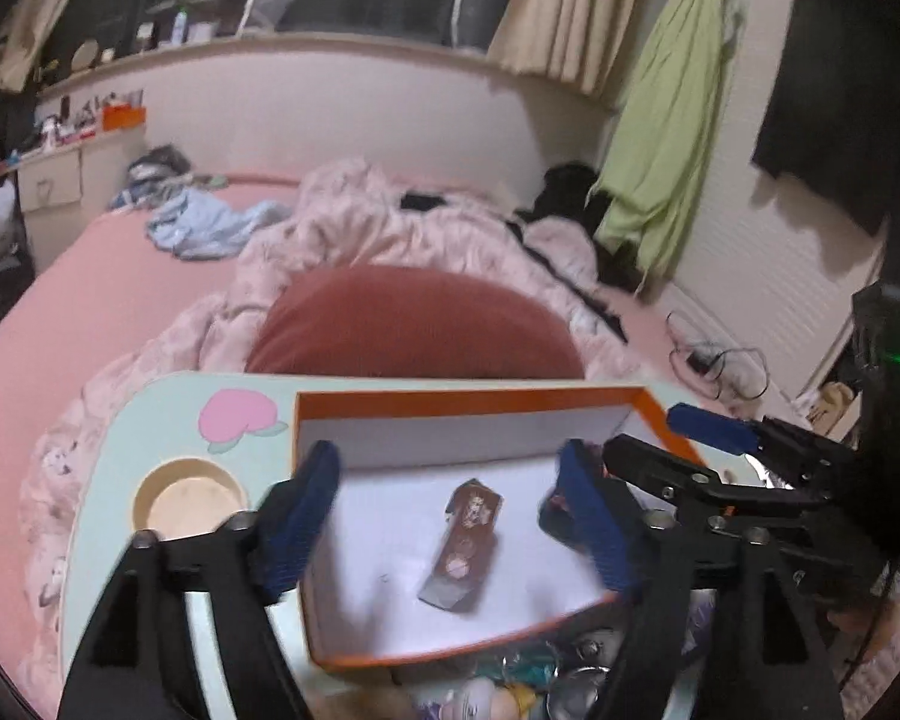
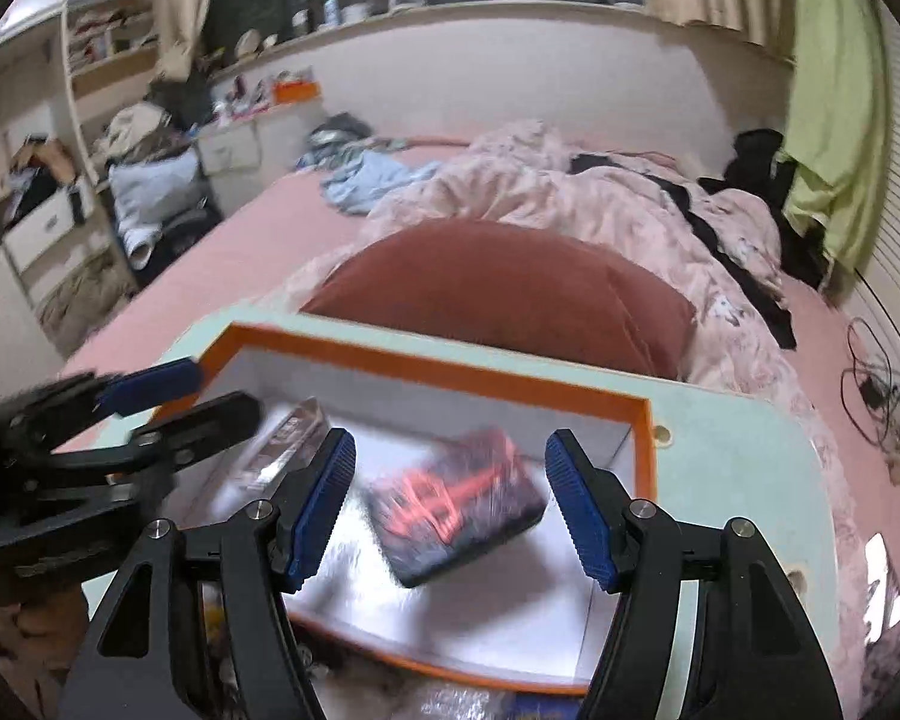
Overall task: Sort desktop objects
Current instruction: 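Drop the red-black pouch into the box with the right gripper while the left gripper puts the card deck in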
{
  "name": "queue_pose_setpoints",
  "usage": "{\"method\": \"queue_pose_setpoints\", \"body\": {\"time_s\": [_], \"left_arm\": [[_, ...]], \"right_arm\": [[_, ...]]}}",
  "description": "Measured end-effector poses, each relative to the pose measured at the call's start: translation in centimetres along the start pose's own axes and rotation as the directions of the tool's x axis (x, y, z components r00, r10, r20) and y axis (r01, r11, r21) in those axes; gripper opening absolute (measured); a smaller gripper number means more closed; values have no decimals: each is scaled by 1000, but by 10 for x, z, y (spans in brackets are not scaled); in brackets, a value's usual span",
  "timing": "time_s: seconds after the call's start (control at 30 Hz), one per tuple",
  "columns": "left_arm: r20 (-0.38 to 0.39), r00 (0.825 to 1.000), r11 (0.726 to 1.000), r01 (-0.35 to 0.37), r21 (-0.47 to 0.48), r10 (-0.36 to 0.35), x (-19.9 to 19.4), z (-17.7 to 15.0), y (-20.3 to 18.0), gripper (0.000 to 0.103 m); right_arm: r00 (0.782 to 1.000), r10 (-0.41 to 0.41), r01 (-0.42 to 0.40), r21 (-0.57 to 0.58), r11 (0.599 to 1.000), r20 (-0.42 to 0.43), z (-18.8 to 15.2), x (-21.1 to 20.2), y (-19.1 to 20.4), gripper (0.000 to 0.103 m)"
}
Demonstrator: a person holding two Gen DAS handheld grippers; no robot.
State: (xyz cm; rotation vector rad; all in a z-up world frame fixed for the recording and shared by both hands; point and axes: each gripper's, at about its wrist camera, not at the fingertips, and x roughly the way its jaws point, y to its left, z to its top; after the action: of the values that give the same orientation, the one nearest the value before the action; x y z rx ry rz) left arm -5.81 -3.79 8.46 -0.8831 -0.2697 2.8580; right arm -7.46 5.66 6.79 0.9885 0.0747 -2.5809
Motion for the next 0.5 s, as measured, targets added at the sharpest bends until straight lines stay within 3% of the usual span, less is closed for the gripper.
{"method": "queue_pose_setpoints", "body": {"time_s": [0.07, 0.17, 0.27, 0.5], "left_arm": [[20, 1000, 1000, 1, 11, -1, -9, -4, -1, 81], [21, 999, 999, 34, 23, -34, -26, -15, -3, 84], [-18, 999, 998, 51, 39, -51, -38, -28, -5, 89], [-113, 993, 997, 33, 65, -26, -56, -82, -5, 90]], "right_arm": [[1000, 9, -10, 16, 1000, 27, -5, -11, -3, 74], [999, 41, -41, -14, 999, 28, -13, -24, 0, 75], [998, 46, -45, -32, 998, 44, -27, -43, 1, 75], [998, 70, -69, -43, 997, 5, -80, -79, -3, 75]]}}
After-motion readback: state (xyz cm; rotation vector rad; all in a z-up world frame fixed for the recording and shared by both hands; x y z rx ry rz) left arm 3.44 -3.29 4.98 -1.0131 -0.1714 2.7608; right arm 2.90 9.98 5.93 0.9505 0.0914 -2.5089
